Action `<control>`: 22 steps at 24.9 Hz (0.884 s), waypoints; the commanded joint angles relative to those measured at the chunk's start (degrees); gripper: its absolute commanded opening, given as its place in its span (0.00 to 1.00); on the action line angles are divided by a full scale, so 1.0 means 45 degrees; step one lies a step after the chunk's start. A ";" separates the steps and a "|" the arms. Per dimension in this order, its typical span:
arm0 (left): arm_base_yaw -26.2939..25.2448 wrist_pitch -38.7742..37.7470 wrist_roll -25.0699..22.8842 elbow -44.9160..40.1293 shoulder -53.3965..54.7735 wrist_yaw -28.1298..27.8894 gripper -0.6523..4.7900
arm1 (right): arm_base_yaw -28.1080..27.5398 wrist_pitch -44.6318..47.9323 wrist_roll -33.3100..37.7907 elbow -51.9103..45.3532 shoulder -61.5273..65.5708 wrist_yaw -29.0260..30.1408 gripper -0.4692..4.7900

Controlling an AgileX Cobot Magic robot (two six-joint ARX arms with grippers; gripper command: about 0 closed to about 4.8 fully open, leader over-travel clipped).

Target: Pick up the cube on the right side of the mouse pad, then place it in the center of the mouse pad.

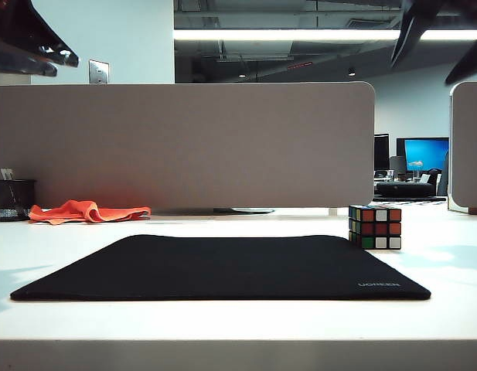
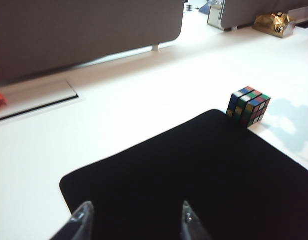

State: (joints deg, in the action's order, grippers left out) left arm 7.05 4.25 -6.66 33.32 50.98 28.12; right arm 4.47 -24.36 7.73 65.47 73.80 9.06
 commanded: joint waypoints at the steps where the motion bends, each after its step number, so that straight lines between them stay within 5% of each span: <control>1: 0.0024 0.0180 -0.0053 0.0189 0.0486 0.0083 0.64 | 0.0301 0.0452 0.0044 0.0121 0.0622 -0.0277 1.00; 12: 0.0029 0.0165 -0.0039 0.0194 0.1292 0.0092 0.71 | 0.1452 0.0578 0.0714 0.1384 0.5119 -0.1515 1.00; 22: 0.0034 -0.0452 -0.0141 0.0704 0.1311 0.0087 0.76 | 0.1447 -0.3031 -0.0097 0.5095 0.7902 -0.2613 1.00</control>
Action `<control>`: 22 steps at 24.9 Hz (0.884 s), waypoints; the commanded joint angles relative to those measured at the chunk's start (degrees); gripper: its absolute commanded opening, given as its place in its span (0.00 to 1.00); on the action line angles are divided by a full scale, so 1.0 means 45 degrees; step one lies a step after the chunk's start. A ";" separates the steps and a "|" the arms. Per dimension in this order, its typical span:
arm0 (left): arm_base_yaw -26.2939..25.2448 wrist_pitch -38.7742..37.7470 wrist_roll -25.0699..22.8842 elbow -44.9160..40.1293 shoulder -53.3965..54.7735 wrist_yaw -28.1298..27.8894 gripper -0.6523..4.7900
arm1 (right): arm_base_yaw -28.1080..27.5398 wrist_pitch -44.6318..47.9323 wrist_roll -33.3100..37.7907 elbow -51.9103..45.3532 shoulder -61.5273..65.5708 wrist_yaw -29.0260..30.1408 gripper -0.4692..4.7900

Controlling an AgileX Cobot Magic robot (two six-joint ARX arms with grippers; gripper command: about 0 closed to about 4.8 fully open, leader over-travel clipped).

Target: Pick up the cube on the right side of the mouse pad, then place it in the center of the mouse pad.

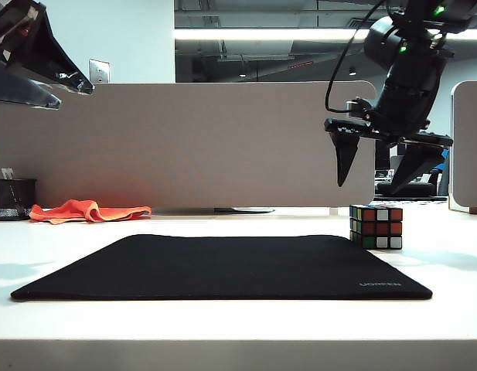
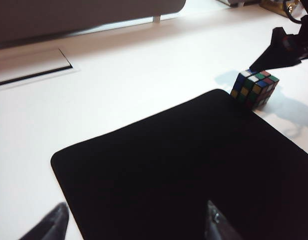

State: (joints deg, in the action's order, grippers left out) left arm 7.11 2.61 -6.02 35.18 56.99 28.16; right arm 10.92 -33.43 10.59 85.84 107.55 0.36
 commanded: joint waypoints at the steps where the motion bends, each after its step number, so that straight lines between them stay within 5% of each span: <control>1: 0.0019 -0.0097 -0.0277 0.0355 -0.0024 0.0078 0.76 | 0.0015 -0.1146 -0.0733 0.0627 0.0491 -0.0733 1.00; 22: 0.0107 -0.0423 -0.0238 0.0563 -0.0024 -0.0010 0.76 | 0.0015 -0.0894 -0.0685 0.0758 0.1287 0.0000 0.99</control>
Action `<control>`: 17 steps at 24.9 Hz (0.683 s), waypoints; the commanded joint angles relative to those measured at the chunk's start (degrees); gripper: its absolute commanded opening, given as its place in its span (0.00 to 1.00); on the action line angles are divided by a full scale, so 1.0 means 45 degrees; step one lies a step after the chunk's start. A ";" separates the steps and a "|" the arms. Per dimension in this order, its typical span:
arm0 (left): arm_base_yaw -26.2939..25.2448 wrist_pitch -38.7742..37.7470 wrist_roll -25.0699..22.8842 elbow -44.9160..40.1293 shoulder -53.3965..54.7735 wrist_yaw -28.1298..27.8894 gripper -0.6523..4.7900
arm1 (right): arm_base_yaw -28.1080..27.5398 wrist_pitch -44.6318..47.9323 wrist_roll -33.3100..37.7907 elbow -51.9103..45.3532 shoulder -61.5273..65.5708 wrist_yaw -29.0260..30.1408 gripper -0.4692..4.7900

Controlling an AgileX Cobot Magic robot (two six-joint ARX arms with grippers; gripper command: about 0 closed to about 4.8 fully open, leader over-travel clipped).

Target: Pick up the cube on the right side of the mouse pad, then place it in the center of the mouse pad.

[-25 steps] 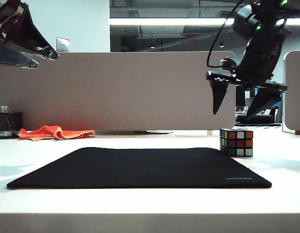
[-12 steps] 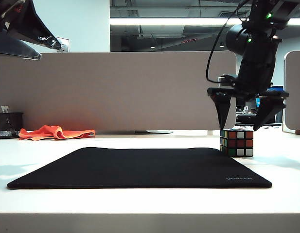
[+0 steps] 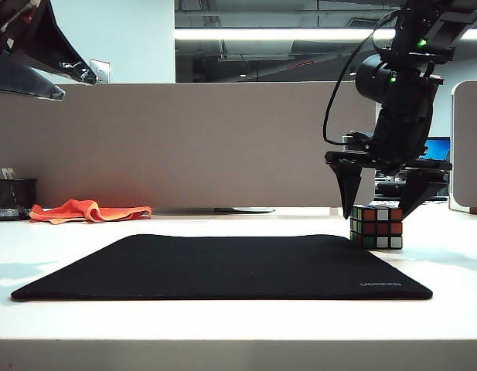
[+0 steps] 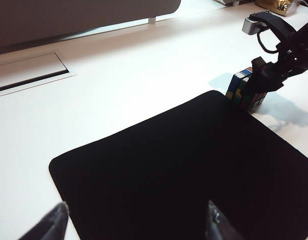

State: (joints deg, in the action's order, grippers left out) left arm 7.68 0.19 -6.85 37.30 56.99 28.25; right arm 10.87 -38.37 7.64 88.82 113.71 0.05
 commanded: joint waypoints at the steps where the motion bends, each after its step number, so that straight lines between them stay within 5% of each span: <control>1: -0.0019 0.0117 -0.0053 0.0092 -0.0024 -0.0034 0.76 | 0.0015 0.0199 -0.0034 0.0097 -0.0083 0.0068 0.92; 17: -0.0019 -0.0214 -0.0053 0.0092 -0.0029 -0.0015 0.76 | 0.0000 -0.0549 -0.0087 0.0787 -0.0107 -0.0364 0.66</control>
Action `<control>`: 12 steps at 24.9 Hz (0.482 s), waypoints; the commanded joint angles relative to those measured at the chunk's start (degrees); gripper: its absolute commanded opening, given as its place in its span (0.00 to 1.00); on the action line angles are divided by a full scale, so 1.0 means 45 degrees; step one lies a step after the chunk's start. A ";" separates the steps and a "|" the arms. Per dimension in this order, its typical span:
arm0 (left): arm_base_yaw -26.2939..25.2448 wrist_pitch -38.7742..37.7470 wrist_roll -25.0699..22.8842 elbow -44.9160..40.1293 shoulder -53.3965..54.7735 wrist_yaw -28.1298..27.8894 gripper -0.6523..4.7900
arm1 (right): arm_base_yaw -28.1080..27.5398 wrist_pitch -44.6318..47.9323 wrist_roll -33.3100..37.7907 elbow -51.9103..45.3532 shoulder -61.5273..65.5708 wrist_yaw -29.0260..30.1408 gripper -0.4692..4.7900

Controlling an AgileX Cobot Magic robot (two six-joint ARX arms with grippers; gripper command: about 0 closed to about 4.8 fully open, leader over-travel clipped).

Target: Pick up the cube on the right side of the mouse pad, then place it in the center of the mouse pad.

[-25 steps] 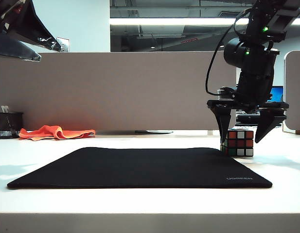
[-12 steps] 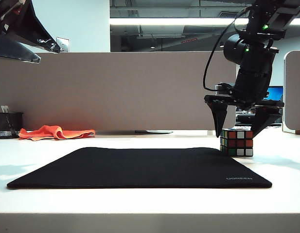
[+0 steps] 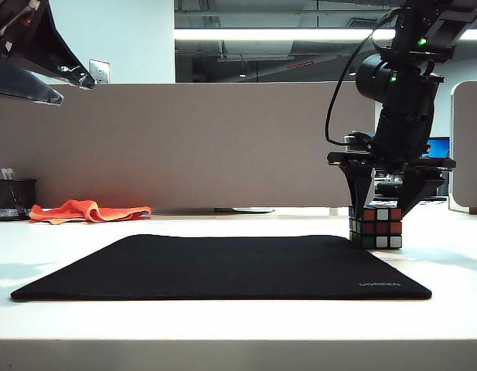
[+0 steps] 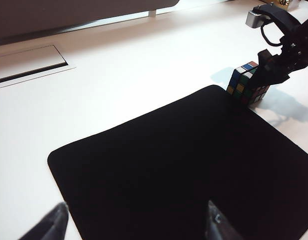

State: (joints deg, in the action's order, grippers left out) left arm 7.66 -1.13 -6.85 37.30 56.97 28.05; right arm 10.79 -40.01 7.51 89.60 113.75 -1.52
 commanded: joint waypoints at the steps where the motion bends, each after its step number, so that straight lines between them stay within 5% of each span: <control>1: -0.0015 0.0078 -0.0053 0.0092 -0.0024 0.0024 0.76 | 0.0019 -0.0253 -0.0058 0.0835 -0.0121 -0.0015 0.66; 6: -0.0015 0.0078 -0.0049 0.0092 -0.0024 0.0019 0.76 | 0.0097 -0.0811 -0.0044 0.2239 -0.0529 0.0126 0.66; 12: -0.0010 0.0078 -0.0049 0.0092 -0.0024 0.0029 0.76 | 0.0675 -0.0855 0.0267 0.2390 -0.1583 0.2375 0.66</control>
State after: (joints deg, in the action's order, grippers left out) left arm 7.68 -1.13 -6.85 37.30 56.97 28.03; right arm 13.15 -44.53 8.58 99.92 107.33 6.44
